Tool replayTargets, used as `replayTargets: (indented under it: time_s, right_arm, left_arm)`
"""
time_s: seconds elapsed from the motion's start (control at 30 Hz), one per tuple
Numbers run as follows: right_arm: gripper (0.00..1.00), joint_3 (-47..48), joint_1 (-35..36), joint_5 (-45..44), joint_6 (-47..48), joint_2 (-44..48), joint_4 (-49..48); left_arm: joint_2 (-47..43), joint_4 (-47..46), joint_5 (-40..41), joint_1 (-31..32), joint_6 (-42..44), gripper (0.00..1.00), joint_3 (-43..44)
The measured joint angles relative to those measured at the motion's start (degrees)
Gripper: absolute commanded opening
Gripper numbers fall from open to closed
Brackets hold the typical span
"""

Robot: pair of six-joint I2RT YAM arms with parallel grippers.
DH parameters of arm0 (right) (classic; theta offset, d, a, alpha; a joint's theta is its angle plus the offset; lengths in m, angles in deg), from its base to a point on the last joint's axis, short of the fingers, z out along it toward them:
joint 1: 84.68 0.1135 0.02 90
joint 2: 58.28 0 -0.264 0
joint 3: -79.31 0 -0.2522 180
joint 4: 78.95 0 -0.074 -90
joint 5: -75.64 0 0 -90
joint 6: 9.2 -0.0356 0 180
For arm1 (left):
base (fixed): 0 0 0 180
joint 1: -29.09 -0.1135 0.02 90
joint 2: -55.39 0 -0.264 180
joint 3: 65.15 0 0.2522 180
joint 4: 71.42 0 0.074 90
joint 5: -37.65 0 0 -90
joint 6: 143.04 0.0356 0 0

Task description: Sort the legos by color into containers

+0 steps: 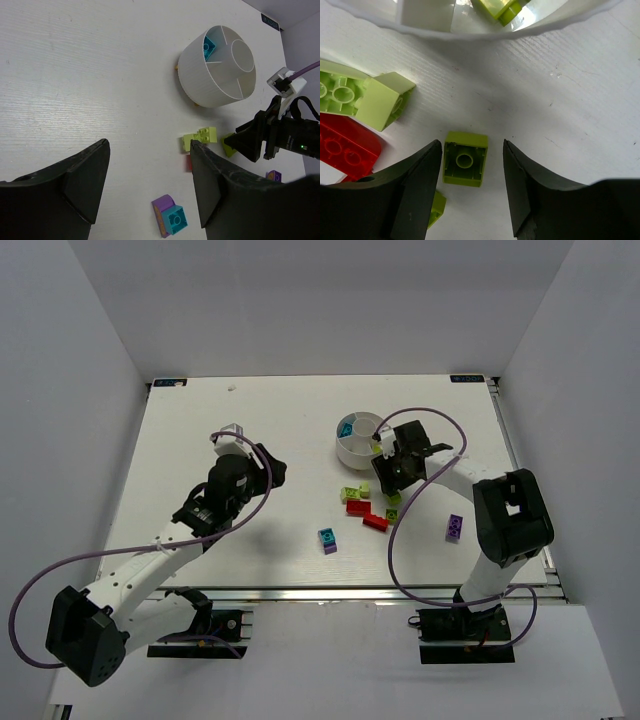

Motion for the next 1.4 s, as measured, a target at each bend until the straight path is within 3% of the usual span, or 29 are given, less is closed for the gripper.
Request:
replayTargets:
  time_s: [0.4,0.6,0.63,0.7,0.93,1.1,1.23,1.4]
  right_arm:
    - [0.43,0.0,0.6,-0.4,0.0,-0.6,0.0]
    - [0.19,0.0,0.5,0.6,0.2,-0.5,0.0]
    - [0.09,0.0,0.5,1.0,0.3,-0.3,0.1]
    - [0.0,0.0,0.3,2.7,0.6,0.8,0.4]
    - [0.0,-4.7,-4.7,15.6,3.7,15.9,-5.0]
    - [0.0,-14.4,-8.4,23.5,3.1,26.1,-22.2]
    - [0.0,-19.3,-8.5,26.5,-0.9,25.0,-36.6]
    - [0.0,-17.3,-9.0,26.8,-8.0,16.6,-47.5]
  left_arm:
    - [0.8,0.0,0.0,0.0,0.0,0.75,0.0]
    - [0.8,0.0,0.0,0.0,0.0,0.75,0.0]
    - [0.8,0.0,0.0,0.0,0.0,0.75,0.0]
    - [0.8,0.0,0.0,0.0,0.0,0.75,0.1]
    - [0.5,-0.9,-0.1,0.0,0.0,0.75,0.1]
    - [0.5,-1.5,-0.5,0.0,0.0,0.75,0.1]
    - [0.5,-1.6,-1.0,0.0,0.1,0.75,0.1]
    - [0.5,-1.6,-1.2,0.0,0.2,0.74,0.1]
